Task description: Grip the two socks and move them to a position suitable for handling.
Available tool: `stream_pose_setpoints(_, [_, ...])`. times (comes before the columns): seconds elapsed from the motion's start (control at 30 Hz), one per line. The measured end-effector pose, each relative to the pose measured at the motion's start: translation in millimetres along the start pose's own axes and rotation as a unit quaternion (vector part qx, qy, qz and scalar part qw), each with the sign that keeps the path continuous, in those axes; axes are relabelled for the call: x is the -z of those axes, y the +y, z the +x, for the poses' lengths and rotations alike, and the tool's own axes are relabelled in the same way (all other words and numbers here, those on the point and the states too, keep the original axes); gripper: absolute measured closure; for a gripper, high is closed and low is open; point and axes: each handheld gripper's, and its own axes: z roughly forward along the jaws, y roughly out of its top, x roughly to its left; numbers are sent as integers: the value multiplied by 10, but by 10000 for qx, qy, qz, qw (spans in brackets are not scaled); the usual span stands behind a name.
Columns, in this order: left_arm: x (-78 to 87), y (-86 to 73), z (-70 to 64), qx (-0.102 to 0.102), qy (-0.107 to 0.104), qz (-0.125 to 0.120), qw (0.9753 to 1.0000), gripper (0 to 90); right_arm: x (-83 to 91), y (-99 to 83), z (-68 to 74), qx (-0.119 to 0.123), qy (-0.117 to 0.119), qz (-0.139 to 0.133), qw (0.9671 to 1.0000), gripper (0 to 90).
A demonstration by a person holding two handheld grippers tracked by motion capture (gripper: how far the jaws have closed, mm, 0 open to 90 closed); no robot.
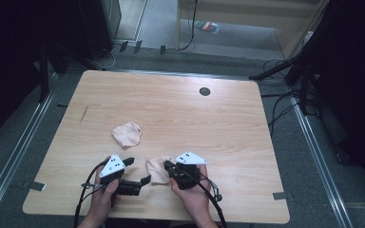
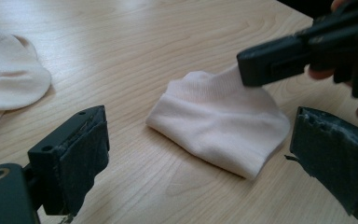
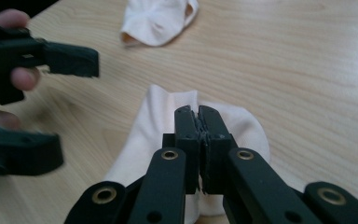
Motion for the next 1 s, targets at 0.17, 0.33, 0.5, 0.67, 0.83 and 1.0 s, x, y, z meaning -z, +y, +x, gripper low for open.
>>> stream_pose_setpoints(0.17, [-62, 13, -104, -251, 13, 218, 9994, 53, 124, 224, 61, -21, 237, -249, 9994, 887])
stream_pose_setpoints(0.33, [-148, 56, -223, -216, -52, 359, 9991, 20, 253, 443, 154, 10, 545, -516, 9972, 887])
stream_pose_setpoints(0.5, [-265, 91, -317, -137, 165, 506, 9985, 48, 412, 605, 251, 69, 998, -762, 9921, 886])
stream_pose_setpoints(0.67, [-150, 83, -316, -493, 651, 229, 9964, 582, 544, 668, 270, 49, 1293, -1013, 9864, 887])
stream_pose_setpoints(0.83, [4, 106, -223, -1146, 1553, 269, 9808, 900, 512, 529, -3, 9, 494, -917, 9946, 890])
stream_pose_setpoints(1.0, [-60, 91, -253, -1507, 1143, 870, 9781, 900, 313, 171, -420, -341, -182, -267, 9989, 892])
